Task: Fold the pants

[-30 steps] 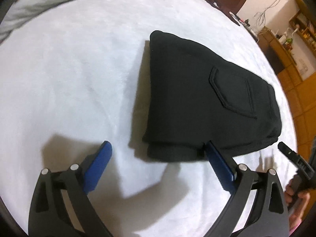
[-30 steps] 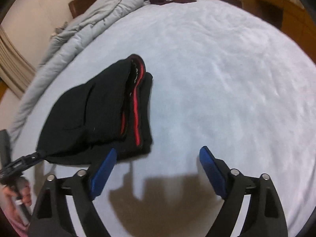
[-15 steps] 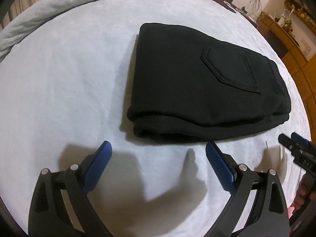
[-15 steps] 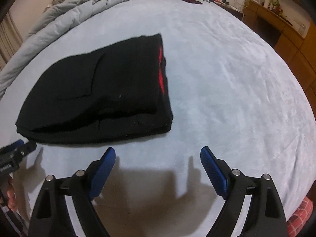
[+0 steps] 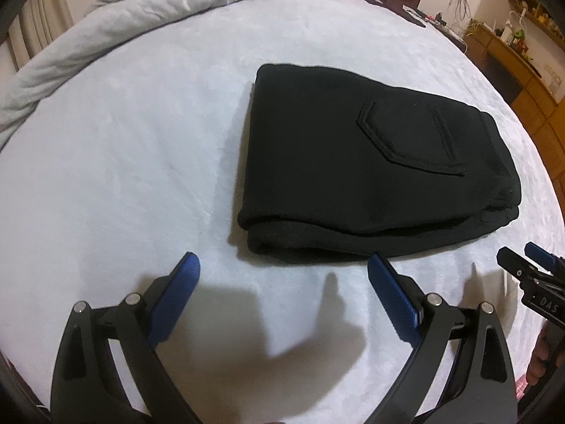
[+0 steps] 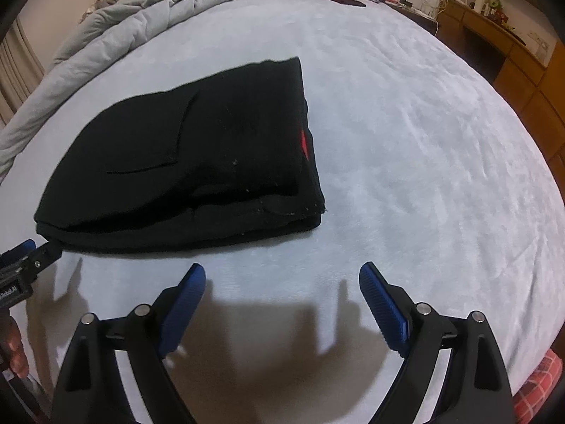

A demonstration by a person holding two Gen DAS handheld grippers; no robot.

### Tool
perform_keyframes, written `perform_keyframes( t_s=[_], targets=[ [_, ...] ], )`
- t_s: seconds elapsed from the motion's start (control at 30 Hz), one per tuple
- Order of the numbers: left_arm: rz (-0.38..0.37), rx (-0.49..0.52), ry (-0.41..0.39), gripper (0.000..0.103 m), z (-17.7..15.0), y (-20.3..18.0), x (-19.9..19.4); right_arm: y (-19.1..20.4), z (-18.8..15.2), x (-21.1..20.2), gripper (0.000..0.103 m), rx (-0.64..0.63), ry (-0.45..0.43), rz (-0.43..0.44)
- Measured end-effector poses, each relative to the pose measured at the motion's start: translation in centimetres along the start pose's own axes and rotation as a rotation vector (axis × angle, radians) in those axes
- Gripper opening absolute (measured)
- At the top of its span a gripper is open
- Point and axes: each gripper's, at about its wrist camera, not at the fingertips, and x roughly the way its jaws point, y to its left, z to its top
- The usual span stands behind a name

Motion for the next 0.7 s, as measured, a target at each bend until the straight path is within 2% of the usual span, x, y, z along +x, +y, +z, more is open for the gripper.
perform_keyframes(
  t_s=[0.23, 0.7],
  targets=[
    [0.015, 0.04, -0.041, 0.095, -0.1, -1.0, -2.1, 0.2, 0.3, -1.0, 0.093, -0.009, -0.03, -0.002],
    [0.037, 0.029, -0.036, 0.095, -0.2, -0.5, -2.4, 0.0, 0.5, -0.5, 0.093, -0.024, -0.024, -0.01]
  ],
)
